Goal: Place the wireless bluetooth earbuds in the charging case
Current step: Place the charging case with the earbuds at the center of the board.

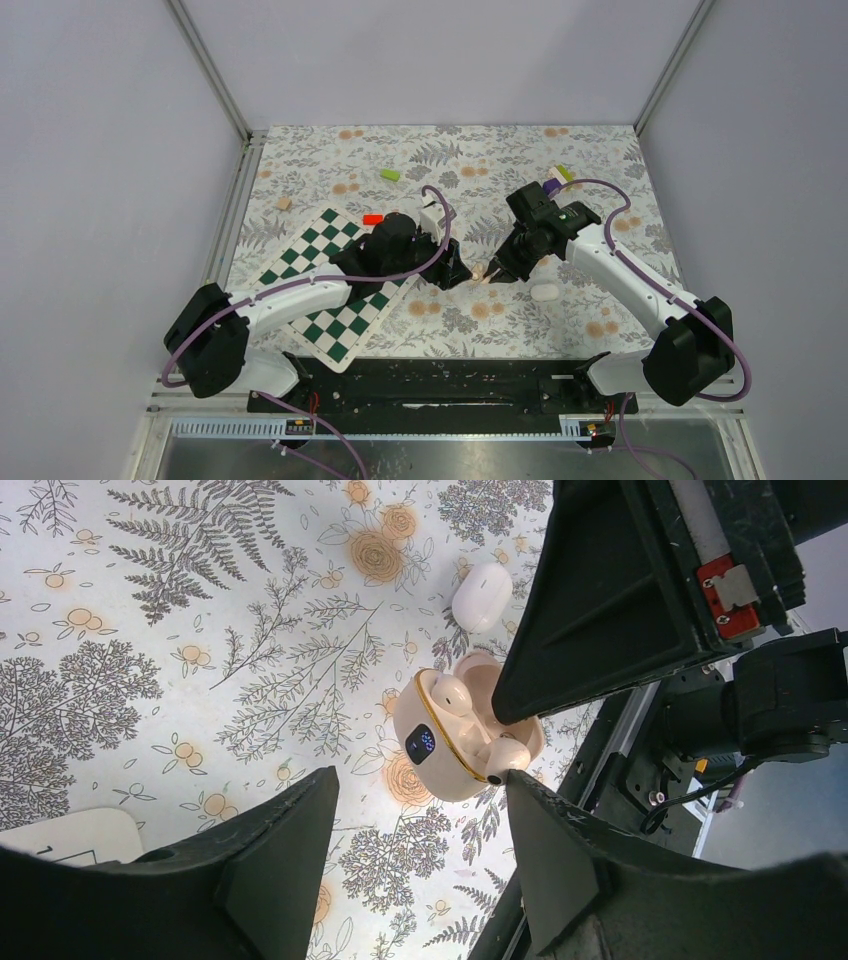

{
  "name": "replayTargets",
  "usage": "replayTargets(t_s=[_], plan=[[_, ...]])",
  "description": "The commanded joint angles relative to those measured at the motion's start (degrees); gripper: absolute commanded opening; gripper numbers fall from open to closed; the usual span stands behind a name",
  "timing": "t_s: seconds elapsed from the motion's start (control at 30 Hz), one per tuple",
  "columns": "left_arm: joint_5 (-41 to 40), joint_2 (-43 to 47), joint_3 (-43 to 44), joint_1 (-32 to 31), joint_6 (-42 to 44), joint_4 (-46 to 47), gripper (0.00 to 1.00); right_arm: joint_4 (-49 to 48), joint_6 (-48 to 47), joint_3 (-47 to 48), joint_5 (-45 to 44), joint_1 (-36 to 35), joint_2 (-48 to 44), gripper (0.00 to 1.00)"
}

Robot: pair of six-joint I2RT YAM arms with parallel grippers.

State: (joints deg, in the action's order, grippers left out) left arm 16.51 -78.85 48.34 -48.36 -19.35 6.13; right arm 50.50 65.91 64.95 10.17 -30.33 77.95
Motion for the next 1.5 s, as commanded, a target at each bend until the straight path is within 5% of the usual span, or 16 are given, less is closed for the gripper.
replayTargets(t_s=[0.0,1.47], plan=[[0.93,-0.58,0.71,0.38,-0.66,3.48,0.64,0.87,0.38,0.35,0.98,0.11,-1.92,0.00],[-4.47,-5.35,4.98,1.64,-2.37,4.19,0.64,-1.32,-0.43,-1.49,1.94,0.15,-3.79,0.00]])
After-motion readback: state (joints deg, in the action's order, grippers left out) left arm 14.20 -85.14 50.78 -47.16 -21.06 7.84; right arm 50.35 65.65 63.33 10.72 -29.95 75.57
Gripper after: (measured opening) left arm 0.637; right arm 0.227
